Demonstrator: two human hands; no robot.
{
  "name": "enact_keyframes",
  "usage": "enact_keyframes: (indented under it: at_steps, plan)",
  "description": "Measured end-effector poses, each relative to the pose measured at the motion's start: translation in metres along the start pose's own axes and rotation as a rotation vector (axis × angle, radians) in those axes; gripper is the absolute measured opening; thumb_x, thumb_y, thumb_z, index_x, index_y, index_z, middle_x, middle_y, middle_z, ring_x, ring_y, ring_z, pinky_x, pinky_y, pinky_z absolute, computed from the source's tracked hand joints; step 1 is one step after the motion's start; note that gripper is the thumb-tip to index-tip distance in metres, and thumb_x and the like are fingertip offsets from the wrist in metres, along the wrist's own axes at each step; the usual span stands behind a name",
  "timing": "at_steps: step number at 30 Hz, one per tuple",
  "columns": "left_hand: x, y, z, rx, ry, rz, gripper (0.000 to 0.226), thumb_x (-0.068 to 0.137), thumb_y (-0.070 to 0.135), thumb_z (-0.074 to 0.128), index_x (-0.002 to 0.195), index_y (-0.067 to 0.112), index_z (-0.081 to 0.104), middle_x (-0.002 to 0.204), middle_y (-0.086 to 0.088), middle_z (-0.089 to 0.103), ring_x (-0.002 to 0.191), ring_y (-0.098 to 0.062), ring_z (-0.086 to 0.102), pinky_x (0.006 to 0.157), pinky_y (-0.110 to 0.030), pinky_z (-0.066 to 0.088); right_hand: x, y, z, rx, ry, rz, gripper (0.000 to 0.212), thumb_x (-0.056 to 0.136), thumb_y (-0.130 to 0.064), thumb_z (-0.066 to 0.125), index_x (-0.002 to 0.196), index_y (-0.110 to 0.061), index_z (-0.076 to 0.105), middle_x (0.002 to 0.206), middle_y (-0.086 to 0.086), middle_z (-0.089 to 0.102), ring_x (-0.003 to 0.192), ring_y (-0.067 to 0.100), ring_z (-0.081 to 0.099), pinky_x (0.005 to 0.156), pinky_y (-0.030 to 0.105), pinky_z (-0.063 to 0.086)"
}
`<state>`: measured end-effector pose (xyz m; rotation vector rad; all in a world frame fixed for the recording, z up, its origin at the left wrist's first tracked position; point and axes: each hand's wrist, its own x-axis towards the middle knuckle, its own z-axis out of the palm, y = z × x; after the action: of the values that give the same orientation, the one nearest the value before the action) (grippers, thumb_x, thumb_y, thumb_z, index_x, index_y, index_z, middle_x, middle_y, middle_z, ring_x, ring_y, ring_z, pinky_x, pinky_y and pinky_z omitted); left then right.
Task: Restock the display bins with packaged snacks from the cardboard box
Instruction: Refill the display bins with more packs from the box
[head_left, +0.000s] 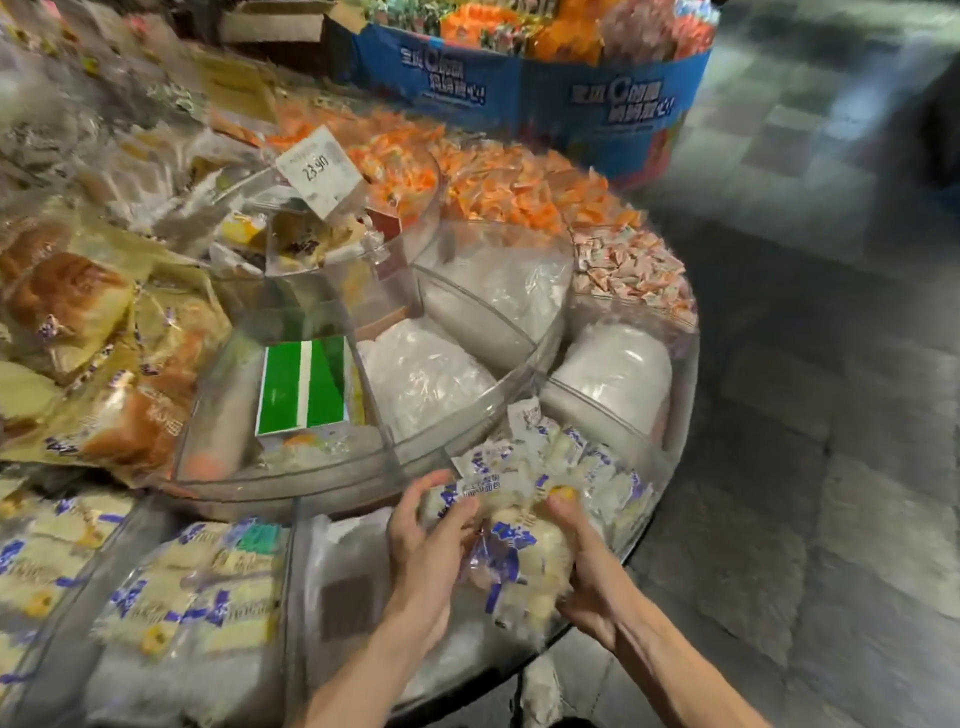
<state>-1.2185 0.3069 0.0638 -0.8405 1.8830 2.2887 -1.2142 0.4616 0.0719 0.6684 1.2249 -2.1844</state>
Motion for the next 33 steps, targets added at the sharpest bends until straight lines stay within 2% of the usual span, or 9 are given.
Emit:
enact_keyframes:
  at_steps: [4,7,11,15,17,21,26,29,33]
  plan:
    - [-0.004,0.002,0.043,0.023,0.043,-0.012,0.026,0.085,-0.001,0.073,0.103,0.014,0.062,0.082,-0.009,0.074,0.071,-0.026,0.07,0.056,-0.031,0.055,0.011,-0.034,-0.035,-0.052,-0.095,0.047,0.041,0.089,-0.037,0.067,0.117,-0.007,0.074,0.123,0.02,0.069,0.11,0.033,0.069,0.086,0.042,0.059]
    - [0.0,0.004,0.061,0.07,0.01,0.002,0.026,0.082,0.005,0.078,0.099,0.013,0.06,0.083,-0.009,0.07,0.066,-0.021,0.066,0.056,-0.03,0.052,0.02,-0.051,-0.055,0.002,-0.104,0.075,0.038,0.09,-0.027,0.062,0.117,-0.002,0.073,0.124,0.024,0.067,0.112,0.036,0.067,0.095,0.048,0.056]
    - [0.014,0.001,0.07,0.288,-0.034,0.057,0.033,0.074,0.025,0.087,0.09,0.017,0.06,0.092,-0.019,0.067,0.075,-0.015,0.056,0.064,-0.024,0.042,0.026,-0.068,-0.08,0.078,-0.092,0.086,0.067,0.053,-0.028,0.096,0.11,0.0,0.075,0.117,0.025,0.07,0.099,0.035,0.072,0.082,0.049,0.061]
    - [0.051,0.001,0.066,0.491,-0.016,0.109,0.026,0.08,0.029,0.083,0.094,0.033,0.061,0.104,0.0,0.067,0.083,-0.009,0.06,0.066,-0.021,0.044,0.035,-0.089,-0.104,0.068,0.035,0.063,0.058,0.071,-0.026,0.079,0.122,0.0,0.069,0.116,0.023,0.071,0.095,0.033,0.073,0.09,0.054,0.057]
    - [0.075,0.001,0.063,0.664,0.006,0.164,0.023,0.085,0.035,0.078,0.101,0.034,0.061,0.114,0.004,0.065,0.088,-0.006,0.06,0.078,-0.026,0.047,0.038,-0.1,-0.111,0.046,0.068,0.06,0.056,0.079,-0.028,0.068,0.129,-0.003,0.064,0.118,0.021,0.071,0.097,0.033,0.073,0.096,0.054,0.054]
    - [0.111,-0.012,0.063,0.96,0.053,0.3,0.024,0.09,0.049,0.066,0.108,0.037,0.057,0.116,0.009,0.061,0.11,-0.015,0.053,0.095,-0.037,0.042,0.044,-0.114,-0.115,0.039,0.06,0.054,0.048,0.082,-0.024,0.062,0.124,-0.001,0.064,0.11,0.021,0.073,0.086,0.03,0.075,0.077,0.047,0.062]
    - [0.129,-0.041,0.062,1.561,0.188,0.682,0.038,0.091,0.051,0.059,0.105,0.018,0.069,0.092,0.001,0.07,0.087,-0.021,0.059,0.074,-0.037,0.041,0.045,-0.122,-0.107,-0.058,-0.031,0.076,0.032,0.091,-0.02,0.056,0.116,-0.002,0.065,0.09,0.014,0.075,0.074,0.026,0.073,0.066,0.037,0.06]
    - [0.135,-0.05,0.055,1.621,0.239,0.84,0.034,0.088,0.045,0.062,0.092,0.012,0.069,0.082,-0.004,0.063,0.074,-0.023,0.056,0.062,-0.037,0.044,0.05,-0.122,-0.106,-0.062,-0.05,0.121,0.045,0.081,-0.02,0.059,0.12,0.001,0.064,0.096,0.019,0.076,0.075,0.027,0.076,0.068,0.043,0.062]
    - [0.139,-0.051,0.049,1.603,0.19,0.858,0.027,0.086,0.03,0.076,0.103,0.014,0.063,0.084,-0.004,0.061,0.073,-0.025,0.057,0.059,-0.038,0.048,0.058,-0.123,-0.106,-0.058,-0.086,0.13,0.047,0.073,-0.018,0.075,0.114,0.004,0.069,0.103,0.025,0.074,0.079,0.032,0.076,0.067,0.048,0.063]
